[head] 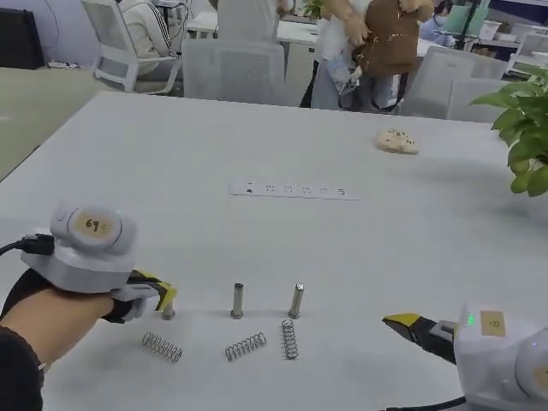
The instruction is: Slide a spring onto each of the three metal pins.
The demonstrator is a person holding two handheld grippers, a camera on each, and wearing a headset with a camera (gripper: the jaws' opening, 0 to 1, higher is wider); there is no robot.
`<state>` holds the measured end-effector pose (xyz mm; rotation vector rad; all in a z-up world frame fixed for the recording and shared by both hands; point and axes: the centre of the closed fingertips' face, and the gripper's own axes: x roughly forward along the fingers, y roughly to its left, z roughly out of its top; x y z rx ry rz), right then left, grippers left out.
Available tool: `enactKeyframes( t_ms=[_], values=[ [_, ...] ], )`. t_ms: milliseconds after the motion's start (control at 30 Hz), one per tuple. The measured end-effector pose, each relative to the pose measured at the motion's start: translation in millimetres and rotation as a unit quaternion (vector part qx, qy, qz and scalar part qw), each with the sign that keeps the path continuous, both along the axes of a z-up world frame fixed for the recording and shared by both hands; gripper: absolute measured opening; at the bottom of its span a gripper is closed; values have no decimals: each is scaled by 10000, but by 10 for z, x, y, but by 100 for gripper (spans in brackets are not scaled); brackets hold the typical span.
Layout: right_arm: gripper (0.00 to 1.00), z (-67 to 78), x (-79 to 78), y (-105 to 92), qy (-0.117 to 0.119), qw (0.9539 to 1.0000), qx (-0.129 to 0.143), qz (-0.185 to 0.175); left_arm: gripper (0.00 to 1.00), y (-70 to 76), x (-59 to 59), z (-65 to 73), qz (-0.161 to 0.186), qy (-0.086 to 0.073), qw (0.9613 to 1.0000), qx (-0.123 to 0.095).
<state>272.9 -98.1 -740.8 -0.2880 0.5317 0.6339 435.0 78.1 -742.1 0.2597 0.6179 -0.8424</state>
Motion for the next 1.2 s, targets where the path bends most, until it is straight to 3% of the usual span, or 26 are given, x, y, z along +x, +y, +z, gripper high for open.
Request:
enactKeyframes(
  t_ms=[633, 1200],
  values=[
    [87, 9, 4, -4, -16, 10000, -19, 1, 12, 18, -4, 67, -6, -84, 10000, -51],
    [87, 13, 3, 11, -38, 10000, -23, 35, 20, 125, -156, 179, 3, -165, 9995, -274]
  ],
)
